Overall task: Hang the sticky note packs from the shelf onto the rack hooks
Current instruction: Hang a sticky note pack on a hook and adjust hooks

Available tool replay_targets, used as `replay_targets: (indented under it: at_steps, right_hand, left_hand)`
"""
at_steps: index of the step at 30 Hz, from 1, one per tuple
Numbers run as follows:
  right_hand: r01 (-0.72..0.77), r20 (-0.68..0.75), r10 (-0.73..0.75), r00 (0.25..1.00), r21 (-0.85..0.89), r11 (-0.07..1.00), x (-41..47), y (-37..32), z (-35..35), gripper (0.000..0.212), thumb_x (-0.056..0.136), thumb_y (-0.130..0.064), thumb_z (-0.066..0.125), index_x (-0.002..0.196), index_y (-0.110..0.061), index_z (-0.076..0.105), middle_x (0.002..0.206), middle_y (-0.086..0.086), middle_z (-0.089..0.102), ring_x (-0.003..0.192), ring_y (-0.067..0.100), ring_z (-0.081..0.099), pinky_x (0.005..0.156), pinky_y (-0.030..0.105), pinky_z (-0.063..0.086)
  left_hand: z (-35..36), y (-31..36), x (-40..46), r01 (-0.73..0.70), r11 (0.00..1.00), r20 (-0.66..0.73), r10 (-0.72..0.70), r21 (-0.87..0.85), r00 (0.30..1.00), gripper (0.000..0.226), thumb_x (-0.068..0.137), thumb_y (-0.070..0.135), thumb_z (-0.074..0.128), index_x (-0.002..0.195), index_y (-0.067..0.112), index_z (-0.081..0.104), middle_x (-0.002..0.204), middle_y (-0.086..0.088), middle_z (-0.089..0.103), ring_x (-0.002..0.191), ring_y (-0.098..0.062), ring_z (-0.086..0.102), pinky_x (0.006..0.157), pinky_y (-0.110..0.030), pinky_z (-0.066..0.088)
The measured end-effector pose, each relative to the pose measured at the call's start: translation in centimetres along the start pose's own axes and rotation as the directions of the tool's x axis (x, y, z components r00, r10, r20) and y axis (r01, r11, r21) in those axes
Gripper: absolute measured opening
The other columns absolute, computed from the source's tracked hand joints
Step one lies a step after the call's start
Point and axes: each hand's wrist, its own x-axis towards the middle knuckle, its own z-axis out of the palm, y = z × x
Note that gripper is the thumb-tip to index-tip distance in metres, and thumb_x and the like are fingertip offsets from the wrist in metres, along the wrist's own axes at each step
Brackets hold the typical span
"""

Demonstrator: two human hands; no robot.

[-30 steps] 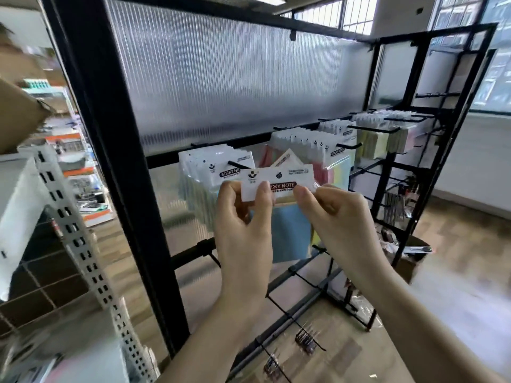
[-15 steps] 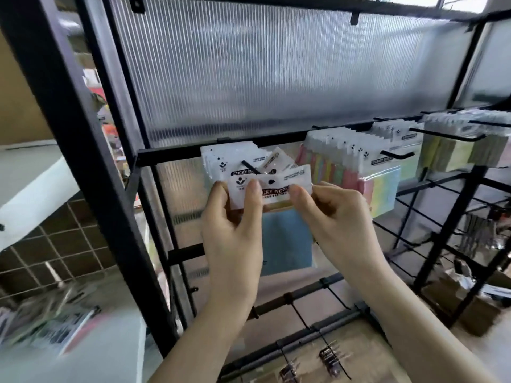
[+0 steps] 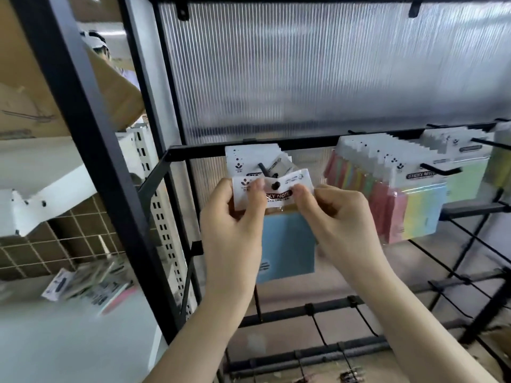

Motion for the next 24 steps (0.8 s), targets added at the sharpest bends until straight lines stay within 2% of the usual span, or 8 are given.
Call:
replay_targets:
  at_steps: [2,4,7,9,12,15,20,24]
  right_hand:
    - [0.004,-0.009,-0.004,1.000,-0.060,0.998,0.3,0.5,0.1,0.055,0.085,-0.051,0.051,0.048,-0.014,0.037,0.050,-0.008,0.034,0.047,0.011,0.032,0.049,0.031,0.029]
    - [-0.006,-0.006,0.005,1.000,-0.122,0.992,0.4,1.0,0.2,0.058,0.083,-0.059,0.047,0.050,-0.011,0.048,0.054,-0.006,0.043,0.050,0.016,0.043,0.051,0.033,0.036]
    - [-0.006,-0.033,-0.003,0.999,-0.266,0.964,0.6,1.8,0.2,0.061,0.081,-0.068,0.044,0.056,-0.014,0.059,0.063,-0.009,0.052,0.058,0.015,0.053,0.052,0.032,0.042]
    - [0.013,-0.071,-0.040,0.997,-0.338,0.941,0.7,2.3,0.1,0.062,0.080,-0.070,0.044,0.056,-0.015,0.060,0.063,-0.007,0.054,0.058,0.016,0.053,0.049,0.029,0.040]
    - [0.038,-0.126,-0.097,0.987,-0.406,0.913,0.9,3.1,-0.2,0.063,0.081,-0.069,0.044,0.053,-0.015,0.055,0.059,-0.004,0.052,0.055,0.019,0.049,0.046,0.029,0.037]
    - [0.077,-0.150,-0.134,0.980,-0.334,0.940,1.0,3.9,-0.5,0.064,0.085,-0.065,0.044,0.055,-0.010,0.057,0.059,-0.004,0.052,0.054,0.022,0.050,0.045,0.033,0.038]
    - [0.168,-0.230,-0.227,0.946,-0.250,0.954,0.4,5.3,-1.3,0.059,0.094,-0.045,0.043,0.063,0.000,0.063,0.063,0.002,0.052,0.060,0.024,0.050,0.048,0.042,0.041]
    - [0.230,-0.227,-0.266,0.937,-0.175,0.957,-0.3,5.6,-2.0,0.045,0.097,-0.031,0.038,0.077,-0.005,0.069,0.075,0.002,0.055,0.072,0.021,0.051,0.062,0.033,0.041]
  left_hand:
    - [0.1,-0.5,0.0,0.001,0.999,-0.018,0.000,0.037,1.000,0.040,0.092,0.033,0.059,0.071,0.001,0.047,0.056,-0.003,0.042,0.052,-0.009,0.037,0.049,-0.016,0.031]
    - [0.2,-1.0,0.2,-0.002,0.998,-0.044,0.005,0.064,0.999,0.040,0.088,0.038,0.059,0.070,0.006,0.044,0.056,0.006,0.040,0.052,-0.003,0.037,0.051,-0.014,0.032]
    - [0.3,-2.0,0.6,-0.011,0.995,-0.095,0.021,0.102,0.995,0.031,0.083,0.040,0.060,0.082,0.010,0.054,0.067,0.012,0.052,0.063,0.001,0.050,0.061,-0.010,0.039]
    - [0.3,-2.6,0.9,-0.029,0.989,-0.106,0.045,0.147,0.993,0.030,0.081,0.040,0.061,0.088,0.011,0.055,0.076,0.011,0.055,0.071,0.003,0.052,0.068,-0.009,0.040]
    - [0.3,-3.3,1.1,-0.033,0.979,-0.108,0.056,0.202,0.993,0.026,0.083,0.037,0.062,0.087,0.013,0.055,0.077,0.011,0.055,0.072,0.003,0.053,0.067,-0.008,0.041]
    - [0.4,-3.7,1.4,-0.021,0.975,-0.108,0.045,0.221,0.993,0.019,0.087,0.031,0.063,0.082,0.017,0.052,0.072,0.010,0.053,0.067,0.001,0.051,0.061,-0.009,0.039]
    - [0.9,-4.3,2.3,-0.021,0.964,-0.145,0.061,0.266,0.988,0.020,0.089,0.022,0.065,0.081,0.009,0.051,0.071,0.004,0.051,0.064,-0.006,0.047,0.058,-0.012,0.038]
    - [1.2,-4.9,2.9,-0.026,0.946,-0.163,0.083,0.323,0.983,0.022,0.088,0.025,0.064,0.089,0.006,0.052,0.081,-0.008,0.054,0.071,-0.021,0.051,0.061,-0.031,0.045]
